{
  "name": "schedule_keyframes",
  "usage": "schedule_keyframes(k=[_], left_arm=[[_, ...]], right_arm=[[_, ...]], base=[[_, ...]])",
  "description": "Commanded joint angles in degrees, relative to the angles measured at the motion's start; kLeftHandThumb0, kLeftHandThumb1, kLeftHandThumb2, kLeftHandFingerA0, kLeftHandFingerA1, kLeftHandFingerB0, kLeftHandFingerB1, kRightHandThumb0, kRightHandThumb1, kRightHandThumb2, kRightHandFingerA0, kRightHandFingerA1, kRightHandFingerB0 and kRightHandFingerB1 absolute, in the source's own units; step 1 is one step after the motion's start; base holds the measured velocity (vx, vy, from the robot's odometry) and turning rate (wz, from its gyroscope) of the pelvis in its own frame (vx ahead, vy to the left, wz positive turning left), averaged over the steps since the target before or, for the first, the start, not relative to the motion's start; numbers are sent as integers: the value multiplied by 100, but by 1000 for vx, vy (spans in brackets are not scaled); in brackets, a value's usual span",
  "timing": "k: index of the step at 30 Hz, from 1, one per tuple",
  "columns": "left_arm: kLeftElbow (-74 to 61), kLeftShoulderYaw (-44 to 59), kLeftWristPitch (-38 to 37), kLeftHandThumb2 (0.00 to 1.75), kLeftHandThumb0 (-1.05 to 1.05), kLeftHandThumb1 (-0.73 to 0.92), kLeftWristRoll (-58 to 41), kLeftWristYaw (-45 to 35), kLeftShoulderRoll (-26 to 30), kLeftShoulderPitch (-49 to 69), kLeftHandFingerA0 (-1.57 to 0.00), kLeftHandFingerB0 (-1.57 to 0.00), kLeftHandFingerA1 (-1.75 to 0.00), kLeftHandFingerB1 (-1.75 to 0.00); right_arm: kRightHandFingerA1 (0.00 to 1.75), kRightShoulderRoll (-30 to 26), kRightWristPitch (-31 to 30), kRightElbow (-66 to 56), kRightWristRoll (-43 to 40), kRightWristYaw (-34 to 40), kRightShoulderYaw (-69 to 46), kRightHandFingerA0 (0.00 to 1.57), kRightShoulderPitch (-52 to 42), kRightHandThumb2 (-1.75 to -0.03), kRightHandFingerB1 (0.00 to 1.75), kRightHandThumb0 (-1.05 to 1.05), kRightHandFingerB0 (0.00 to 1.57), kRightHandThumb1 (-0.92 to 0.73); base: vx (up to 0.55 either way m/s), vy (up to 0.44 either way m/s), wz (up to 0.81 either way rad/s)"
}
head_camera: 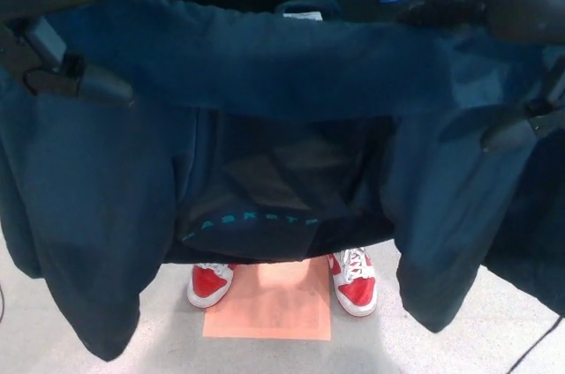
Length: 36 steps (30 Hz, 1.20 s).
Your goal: A person hands a coat to the robot and the robot grabs it with both hands and holds it while the person wears the coat.
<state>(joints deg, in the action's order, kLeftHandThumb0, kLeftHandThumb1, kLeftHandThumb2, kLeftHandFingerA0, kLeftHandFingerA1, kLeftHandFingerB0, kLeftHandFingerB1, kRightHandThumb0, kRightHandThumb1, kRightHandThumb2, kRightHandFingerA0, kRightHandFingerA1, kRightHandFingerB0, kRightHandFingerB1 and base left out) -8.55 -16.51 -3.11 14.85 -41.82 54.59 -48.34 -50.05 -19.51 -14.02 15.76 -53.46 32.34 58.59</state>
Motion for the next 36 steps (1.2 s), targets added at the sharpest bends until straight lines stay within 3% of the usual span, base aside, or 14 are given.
schedule_keyframes(k=[1,8,9,10,15,16,19,21,25,27,30,31,32,36], left_arm=[[183,-501,1223,94,-94,57,128,-1629,-31,-466,-3,-13,-3,-10],[327,-672,1242,94,-95,57,368,-1574,-197,-480,-3,-13,-4,-11],[346,-683,1239,94,-94,56,387,-1572,-206,-468,-4,-14,-5,-11],[341,-687,1248,77,-100,47,436,-1560,-202,-414,-7,-10,-17,-19],[207,-663,1282,93,-89,51,633,-1631,-153,-207,0,-13,-9,-13],[189,-674,1284,93,-88,50,660,-1643,-148,-188,0,-13,-10,-15],[149,-643,1334,60,-94,59,738,-1660,-164,-109,0,-6,-27,-27],[139,-644,1332,89,-83,46,807,-1671,-169,-72,-4,-9,-16,-19],[115,-665,1282,59,-92,60,932,-1695,-152,15,-1,-5,-27,-26],[93,-656,1258,91,-83,48,956,-1694,-143,89,0,-13,-15,-18],[49,-626,1227,60,-94,59,1016,-1670,-148,171,-1,-5,-27,-27],[29,-633,1219,88,-85,46,1066,-1651,-145,201,-6,-7,-18,-17],[30,-622,1174,88,-82,46,1089,-1555,-169,260,-5,-7,-22,-19],[19,-631,1182,85,-86,49,1228,-1311,-239,397,-7,-10,-24,-20]], right_arm=[[25,302,-1095,468,326,-1838,953,6,352,-92,0,-89,6,-53],[38,361,-946,518,512,-1537,955,6,174,-93,5,-85,7,-50],[35,370,-894,538,539,-1500,942,9,144,-68,18,-98,0,-55],[42,394,-806,559,574,-1418,918,5,85,-93,7,-85,5,-49],[32,535,-779,599,801,-1363,916,8,-10,-71,16,-101,0,-54],[32,534,-755,580,838,-1338,914,7,-35,-95,4,-88,7,-51],[21,576,-625,583,992,-1235,877,7,-130,-96,0,-92,8,-53],[18,581,-499,617,1108,-1134,853,6,-202,-97,0,-92,7,-53],[17,620,-356,640,1423,-1029,878,5,-294,-98,0,-93,5,-53],[15,620,-207,591,1718,-788,907,5,-395,-100,0,-93,5,-53],[15,568,90,467,2251,-384,938,1,-577,-102,2,-95,0,-54],[22,567,45,387,2625,-208,1000,0,-655,-68,3,-105,0,-77],[18,583,33,383,2986,50,1077,2,-740,-105,0,-97,0,-58],[24,711,-58,481,3717,804,1187,4,-996,-102,0,-96,0,-59]], base=[[0,0,0],[0,0,0],[0,0,0],[0,0,0],[0,0,0],[0,0,0],[0,0,0],[0,0,0],[0,0,0],[0,0,0],[0,0,0],[0,0,0],[0,0,0],[0,0,0]])
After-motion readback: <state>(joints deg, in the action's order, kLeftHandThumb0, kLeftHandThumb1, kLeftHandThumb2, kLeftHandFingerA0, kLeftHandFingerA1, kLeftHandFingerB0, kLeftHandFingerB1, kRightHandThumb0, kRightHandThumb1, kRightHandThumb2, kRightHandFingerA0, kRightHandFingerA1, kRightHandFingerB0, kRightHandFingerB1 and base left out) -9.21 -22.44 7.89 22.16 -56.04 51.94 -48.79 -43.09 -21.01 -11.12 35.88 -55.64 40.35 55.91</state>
